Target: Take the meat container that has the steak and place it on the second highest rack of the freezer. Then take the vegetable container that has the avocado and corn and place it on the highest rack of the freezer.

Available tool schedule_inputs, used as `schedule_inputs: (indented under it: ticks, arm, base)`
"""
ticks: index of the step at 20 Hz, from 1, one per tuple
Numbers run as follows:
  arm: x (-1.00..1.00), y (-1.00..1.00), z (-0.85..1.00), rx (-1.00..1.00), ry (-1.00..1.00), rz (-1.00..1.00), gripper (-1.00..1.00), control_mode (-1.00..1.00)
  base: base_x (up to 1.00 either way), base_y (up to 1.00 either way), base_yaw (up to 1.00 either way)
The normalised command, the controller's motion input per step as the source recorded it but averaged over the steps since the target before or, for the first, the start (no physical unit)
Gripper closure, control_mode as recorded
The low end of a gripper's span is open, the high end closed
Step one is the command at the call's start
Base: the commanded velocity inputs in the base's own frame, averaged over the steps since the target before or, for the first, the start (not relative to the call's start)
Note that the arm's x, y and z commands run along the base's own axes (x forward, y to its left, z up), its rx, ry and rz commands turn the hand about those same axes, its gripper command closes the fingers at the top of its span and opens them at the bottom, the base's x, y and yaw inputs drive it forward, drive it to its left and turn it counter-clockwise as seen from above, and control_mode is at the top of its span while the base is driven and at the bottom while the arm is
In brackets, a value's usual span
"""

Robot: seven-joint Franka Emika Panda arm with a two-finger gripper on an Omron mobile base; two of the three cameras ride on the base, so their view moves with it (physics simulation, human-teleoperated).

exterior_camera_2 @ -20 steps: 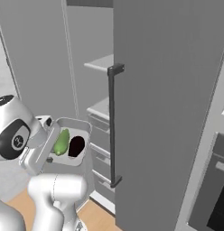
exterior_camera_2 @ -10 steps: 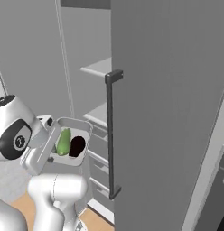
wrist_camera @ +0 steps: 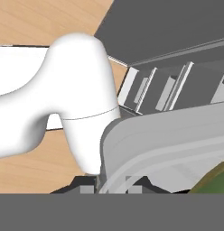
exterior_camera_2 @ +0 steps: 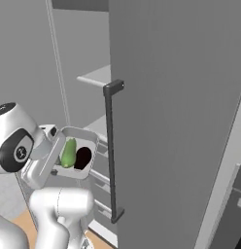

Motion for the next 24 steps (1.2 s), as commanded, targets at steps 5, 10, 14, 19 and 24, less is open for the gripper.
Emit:
schedule_inputs:
  ticks: [5, 10, 14, 19, 24]
  arm:
    - [0.00, 0.00, 0.00, 0.00, 0.00, 0.00, 1.00, 1.00]
    - [0.00, 0.00, 0.00, 0.00, 0.00, 0.00, 1.00, 1.00]
    - [0.00, 0.00, 0.00, 0.00, 0.00, 0.00, 1.00, 1.00]
    - [0.00, 0.00, 0.00, 0.00, 0.00, 0.00, 1.00, 1.00]
    - [0.00, 0.00, 0.00, 0.00, 0.00, 0.00, 1.00, 1.00]
  base:
    - [0.39, 0.21, -0.08]
    - [0.33, 0.19, -0.08]
    - [0.35, 0.26, -0.03]
    - [0.14, 0.10, 0.00]
    - [0.00, 0.00, 0.00]
